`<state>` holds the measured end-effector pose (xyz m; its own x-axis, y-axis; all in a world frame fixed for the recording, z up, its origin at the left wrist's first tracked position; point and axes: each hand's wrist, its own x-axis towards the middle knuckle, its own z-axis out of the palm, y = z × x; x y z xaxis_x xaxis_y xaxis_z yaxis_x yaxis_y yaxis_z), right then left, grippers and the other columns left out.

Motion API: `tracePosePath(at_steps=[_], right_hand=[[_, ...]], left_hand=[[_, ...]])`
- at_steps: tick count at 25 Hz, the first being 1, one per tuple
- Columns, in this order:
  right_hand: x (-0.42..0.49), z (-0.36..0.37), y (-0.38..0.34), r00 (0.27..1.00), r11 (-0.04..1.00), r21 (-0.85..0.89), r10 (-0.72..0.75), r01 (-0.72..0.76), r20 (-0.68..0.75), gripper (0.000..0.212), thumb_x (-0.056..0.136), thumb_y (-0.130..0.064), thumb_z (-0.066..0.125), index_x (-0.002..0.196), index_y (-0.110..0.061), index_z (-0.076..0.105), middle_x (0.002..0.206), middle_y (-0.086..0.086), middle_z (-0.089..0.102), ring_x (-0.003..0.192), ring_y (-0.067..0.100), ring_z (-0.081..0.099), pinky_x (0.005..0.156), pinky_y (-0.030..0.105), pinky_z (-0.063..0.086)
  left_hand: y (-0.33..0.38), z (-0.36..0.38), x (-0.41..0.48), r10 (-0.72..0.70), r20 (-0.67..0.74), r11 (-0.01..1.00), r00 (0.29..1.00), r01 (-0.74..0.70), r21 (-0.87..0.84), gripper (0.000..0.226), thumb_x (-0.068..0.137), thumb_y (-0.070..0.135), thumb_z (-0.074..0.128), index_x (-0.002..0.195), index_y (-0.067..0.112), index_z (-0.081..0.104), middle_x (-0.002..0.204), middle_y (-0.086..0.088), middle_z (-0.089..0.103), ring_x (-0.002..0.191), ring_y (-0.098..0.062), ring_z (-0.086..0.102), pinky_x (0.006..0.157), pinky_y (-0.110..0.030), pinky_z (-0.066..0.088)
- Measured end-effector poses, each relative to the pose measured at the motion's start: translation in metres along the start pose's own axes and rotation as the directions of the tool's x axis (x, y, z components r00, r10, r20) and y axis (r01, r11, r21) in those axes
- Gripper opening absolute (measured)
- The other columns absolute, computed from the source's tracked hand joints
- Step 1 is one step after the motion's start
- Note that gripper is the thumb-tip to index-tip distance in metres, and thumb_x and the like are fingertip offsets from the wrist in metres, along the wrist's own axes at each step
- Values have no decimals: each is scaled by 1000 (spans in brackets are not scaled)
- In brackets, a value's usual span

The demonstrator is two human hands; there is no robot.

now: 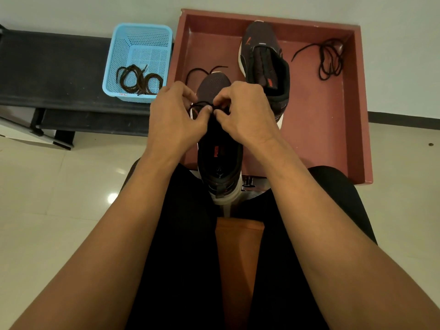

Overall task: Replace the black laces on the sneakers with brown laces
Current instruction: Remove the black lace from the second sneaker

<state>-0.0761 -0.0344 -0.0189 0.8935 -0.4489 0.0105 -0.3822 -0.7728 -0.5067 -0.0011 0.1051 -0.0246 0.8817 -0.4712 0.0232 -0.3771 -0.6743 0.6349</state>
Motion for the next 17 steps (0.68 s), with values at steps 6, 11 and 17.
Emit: tracePosePath(at_steps=[6, 11, 17], right_hand=[[3, 9, -3, 1000, 1000, 12, 12, -12, 0, 23, 95, -27, 75, 118, -25, 78, 106, -1, 74, 105, 18, 68, 93, 36, 57], [7, 13, -4, 999, 998, 59, 31, -30, -12, 14, 94, -25, 74, 106, -28, 80, 98, -7, 73, 94, 13, 68, 85, 33, 58], [7, 0, 1, 971, 946, 308, 159, -98, -180, 2, 94, -20, 64, 94, -22, 65, 80, -7, 72, 69, 6, 69, 68, 27, 58]], left_hand=[[10, -1, -10, -165, 228, 982, 959, 138, 131, 41, 87, 37, 71, 122, 17, 67, 95, 2, 70, 96, -19, 65, 78, -28, 42], [8, 3, -8, -176, 161, 982, 971, 161, 99, 32, 86, 35, 73, 115, 21, 74, 94, 0, 71, 97, -23, 69, 78, -28, 48], [11, -2, -8, -194, 147, 979, 970, 181, 97, 33, 88, 33, 76, 118, 21, 74, 98, 2, 72, 103, -19, 67, 81, -26, 48]])
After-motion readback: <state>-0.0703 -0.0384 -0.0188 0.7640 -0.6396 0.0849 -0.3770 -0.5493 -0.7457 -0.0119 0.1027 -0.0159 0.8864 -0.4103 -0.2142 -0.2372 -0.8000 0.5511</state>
